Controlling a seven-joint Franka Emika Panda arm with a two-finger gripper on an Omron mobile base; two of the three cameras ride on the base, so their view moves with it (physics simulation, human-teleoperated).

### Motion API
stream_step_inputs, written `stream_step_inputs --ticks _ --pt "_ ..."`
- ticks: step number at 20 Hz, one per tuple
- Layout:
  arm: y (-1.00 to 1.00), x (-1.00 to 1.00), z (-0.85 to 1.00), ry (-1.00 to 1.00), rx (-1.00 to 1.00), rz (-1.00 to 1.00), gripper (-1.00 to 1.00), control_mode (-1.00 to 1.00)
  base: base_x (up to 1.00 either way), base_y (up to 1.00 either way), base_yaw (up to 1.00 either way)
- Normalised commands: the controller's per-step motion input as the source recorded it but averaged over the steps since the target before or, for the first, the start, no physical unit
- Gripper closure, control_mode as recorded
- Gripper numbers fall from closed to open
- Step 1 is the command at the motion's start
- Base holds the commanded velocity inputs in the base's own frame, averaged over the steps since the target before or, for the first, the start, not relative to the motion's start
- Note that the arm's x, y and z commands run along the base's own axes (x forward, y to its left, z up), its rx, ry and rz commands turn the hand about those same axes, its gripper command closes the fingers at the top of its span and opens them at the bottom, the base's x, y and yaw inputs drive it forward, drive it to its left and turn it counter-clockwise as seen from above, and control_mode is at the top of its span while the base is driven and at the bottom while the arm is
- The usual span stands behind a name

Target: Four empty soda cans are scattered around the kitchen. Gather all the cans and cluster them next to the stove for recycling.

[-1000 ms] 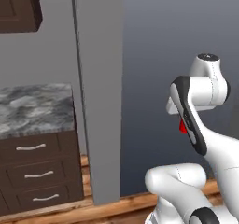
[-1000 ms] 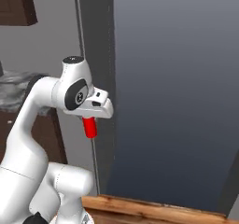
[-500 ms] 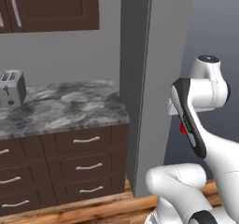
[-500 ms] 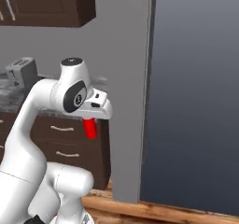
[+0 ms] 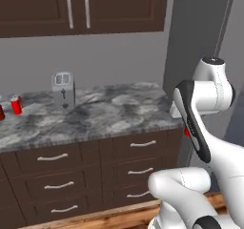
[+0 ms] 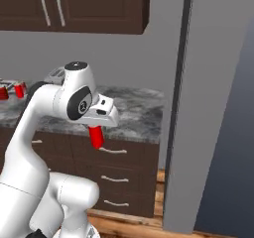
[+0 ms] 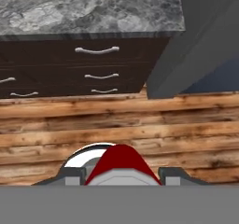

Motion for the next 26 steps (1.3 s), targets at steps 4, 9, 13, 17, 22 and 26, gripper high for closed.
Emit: stream_step_inputs --ticks 4,9,13,17,22,26 --pt "0.00 0.00 0.00 0.00 0.00 0.00 1.00 1.00 0.39 1.00 0.00" --pt "0.00 0.00 0.00 0.00 0.00 0.00 1.00 1.00 0.36 1.00 0.00" --pt "0.00 0.00 0.00 0.00 0.00 0.00 1.00 1.00 0.39 0.98 0.00" --pt "0.00 0.00 0.00 0.00 0.00 0.00 1.00 1.00 0.48 0.82 0.00" --pt "0.00 0.00 0.00 0.00 0.00 0.00 1.00 1.00 0.48 0.75 0.00" --pt "0.00 0.00 0.00 0.00 0.00 0.00 1.00 1.00 0.42 0.51 0.02"
